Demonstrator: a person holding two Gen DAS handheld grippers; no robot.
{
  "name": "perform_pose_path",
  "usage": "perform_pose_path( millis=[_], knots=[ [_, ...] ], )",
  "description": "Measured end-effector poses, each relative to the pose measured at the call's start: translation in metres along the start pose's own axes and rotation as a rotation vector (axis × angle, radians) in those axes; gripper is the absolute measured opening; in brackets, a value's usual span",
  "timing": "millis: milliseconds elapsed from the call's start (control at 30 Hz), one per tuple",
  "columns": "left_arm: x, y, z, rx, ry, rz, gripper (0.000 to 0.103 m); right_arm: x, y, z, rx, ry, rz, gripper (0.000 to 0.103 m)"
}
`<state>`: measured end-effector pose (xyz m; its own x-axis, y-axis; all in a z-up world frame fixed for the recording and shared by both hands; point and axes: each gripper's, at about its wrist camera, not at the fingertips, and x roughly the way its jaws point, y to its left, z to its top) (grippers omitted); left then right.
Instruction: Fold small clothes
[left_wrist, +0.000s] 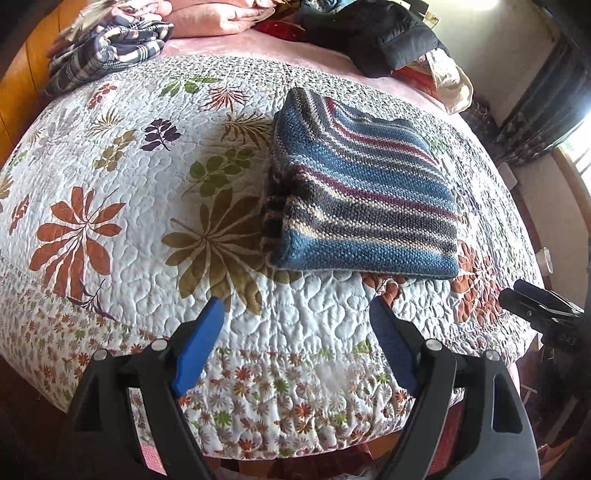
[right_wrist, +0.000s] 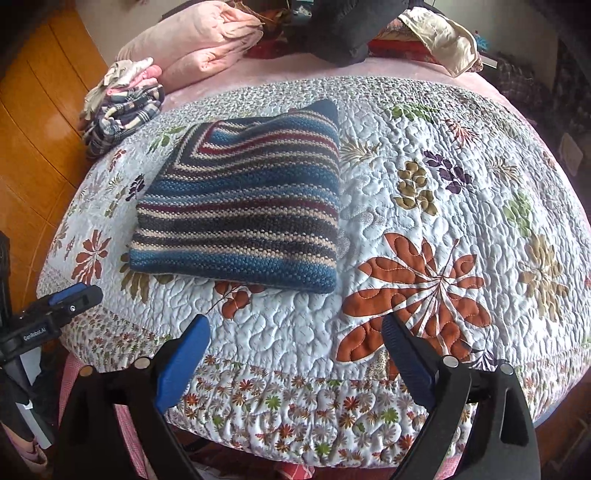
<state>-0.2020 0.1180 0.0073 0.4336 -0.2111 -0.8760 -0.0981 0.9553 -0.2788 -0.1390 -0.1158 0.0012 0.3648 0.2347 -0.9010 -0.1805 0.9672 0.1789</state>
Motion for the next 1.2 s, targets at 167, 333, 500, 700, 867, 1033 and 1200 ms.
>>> perform_pose_path(
  millis=[167, 333, 500, 700, 867, 1033, 1200],
  knots=[
    [-0.014, -0.005, -0.01, 0.015, 0.0, 0.038, 0.084, -0.019, 0.008, -0.001, 0.021, -0.027, -0.091, 0.099],
    [-0.03, -0.012, -0.014, 0.032, -0.02, 0.065, 0.088, -0.037, 0.018, 0.0, 0.025, -0.057, -0.106, 0.099],
    [-0.049, -0.022, -0.015, 0.049, -0.051, 0.086, 0.09, -0.049, 0.027, -0.001, 0.016, -0.052, -0.134, 0.099],
    [-0.062, -0.029, -0.019, 0.058, -0.073, 0.099, 0.09, -0.062, 0.03, -0.004, 0.011, -0.06, -0.13, 0.099],
    [-0.063, -0.034, -0.022, 0.069, -0.065, 0.113, 0.09, -0.063, 0.029, -0.005, 0.012, -0.047, -0.134, 0.099],
    [-0.06, -0.035, -0.022, 0.068, -0.058, 0.117, 0.09, -0.057, 0.028, -0.003, 0.032, -0.029, -0.142, 0.099],
    [-0.054, -0.034, -0.019, 0.072, -0.05, 0.125, 0.09, -0.048, 0.027, -0.001, 0.041, -0.003, -0.157, 0.099]
  ],
)
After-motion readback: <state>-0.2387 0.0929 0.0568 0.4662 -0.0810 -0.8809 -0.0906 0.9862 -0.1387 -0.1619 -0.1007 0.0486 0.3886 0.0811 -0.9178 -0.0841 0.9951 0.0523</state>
